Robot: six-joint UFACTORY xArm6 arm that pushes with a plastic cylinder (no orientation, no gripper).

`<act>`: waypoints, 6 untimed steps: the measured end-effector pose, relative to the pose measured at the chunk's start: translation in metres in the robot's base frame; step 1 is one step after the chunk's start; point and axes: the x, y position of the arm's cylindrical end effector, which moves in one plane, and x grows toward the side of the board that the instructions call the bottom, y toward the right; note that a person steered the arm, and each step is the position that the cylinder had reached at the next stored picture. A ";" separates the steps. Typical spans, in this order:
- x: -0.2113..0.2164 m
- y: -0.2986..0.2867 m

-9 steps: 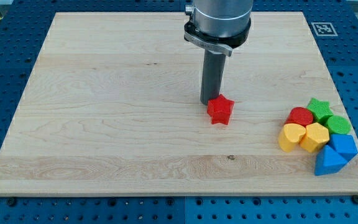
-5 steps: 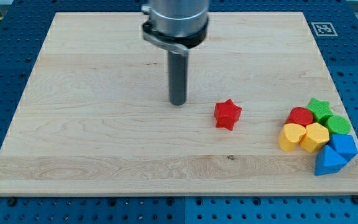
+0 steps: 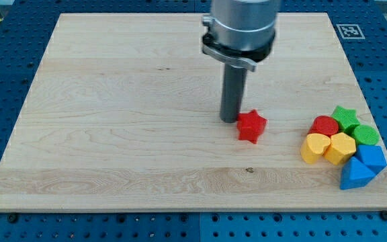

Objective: Slide the red star closer to the yellow heart

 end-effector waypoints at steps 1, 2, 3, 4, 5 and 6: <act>0.008 0.035; 0.007 0.052; -0.002 0.017; 0.009 -0.023; 0.039 -0.017; 0.052 0.017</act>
